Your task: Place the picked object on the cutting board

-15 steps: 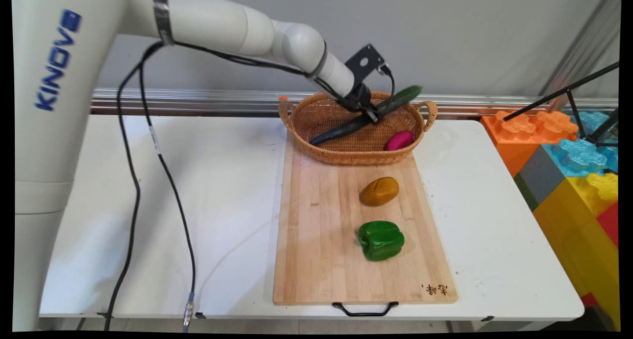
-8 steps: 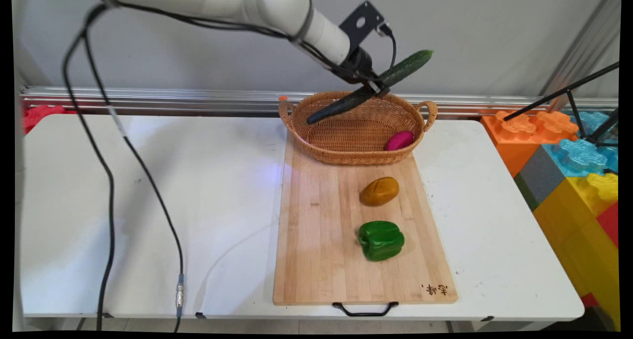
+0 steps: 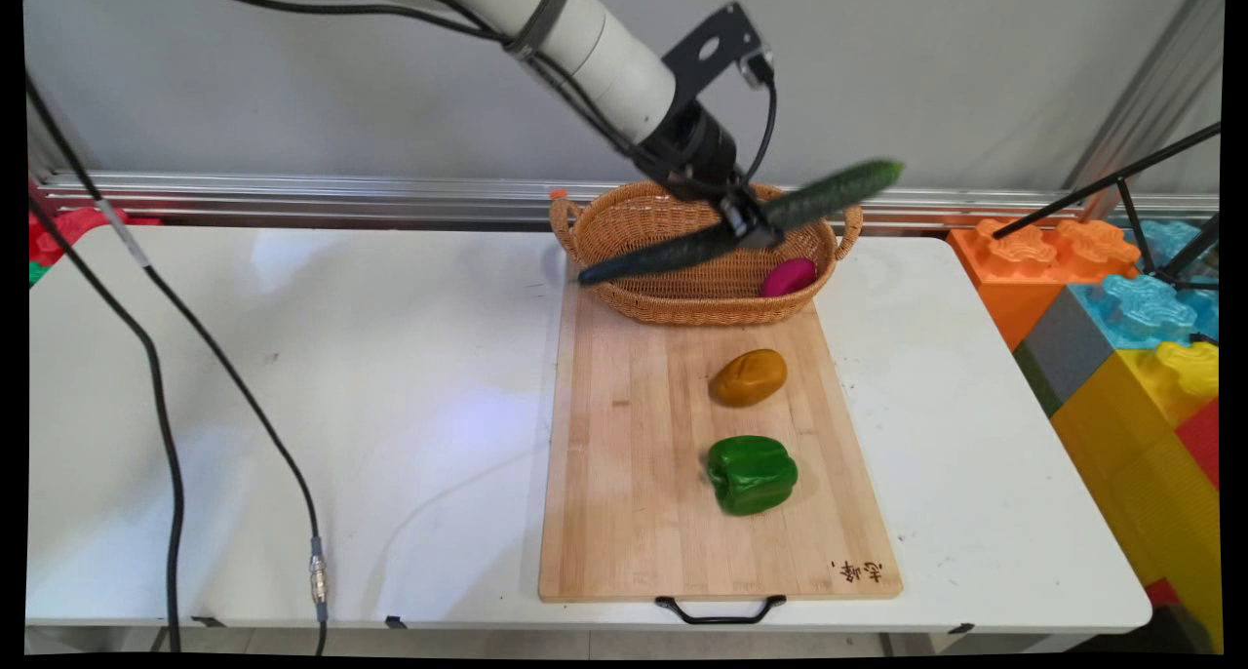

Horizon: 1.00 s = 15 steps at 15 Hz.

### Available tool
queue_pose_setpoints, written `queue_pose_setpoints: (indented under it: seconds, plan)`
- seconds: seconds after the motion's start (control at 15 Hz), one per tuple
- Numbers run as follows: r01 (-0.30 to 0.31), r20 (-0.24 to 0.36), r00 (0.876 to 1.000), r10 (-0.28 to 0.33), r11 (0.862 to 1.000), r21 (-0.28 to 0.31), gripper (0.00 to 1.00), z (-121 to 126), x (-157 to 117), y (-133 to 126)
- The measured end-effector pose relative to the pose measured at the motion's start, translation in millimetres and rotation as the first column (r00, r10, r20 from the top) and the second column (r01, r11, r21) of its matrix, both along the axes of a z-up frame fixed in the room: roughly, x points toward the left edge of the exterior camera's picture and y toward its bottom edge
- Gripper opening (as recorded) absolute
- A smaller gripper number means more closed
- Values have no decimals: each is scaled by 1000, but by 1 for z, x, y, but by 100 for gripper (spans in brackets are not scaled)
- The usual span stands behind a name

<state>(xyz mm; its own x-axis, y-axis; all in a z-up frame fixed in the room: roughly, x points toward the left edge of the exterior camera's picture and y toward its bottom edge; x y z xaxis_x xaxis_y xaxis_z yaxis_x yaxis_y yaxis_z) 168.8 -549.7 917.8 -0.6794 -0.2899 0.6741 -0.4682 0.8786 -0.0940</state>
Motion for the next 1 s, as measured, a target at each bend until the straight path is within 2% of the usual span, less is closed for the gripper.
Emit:
queue_pose_setpoints:
  seconds: [0.27,0.53,1.0]
  plan:
    - [45,42,998,-47,998,46,0,-21,-4,29]
    - [61,89,994,-68,995,85,0,-56,-3,46]
    - [99,149,982,-116,988,117,0,-114,-13,64]
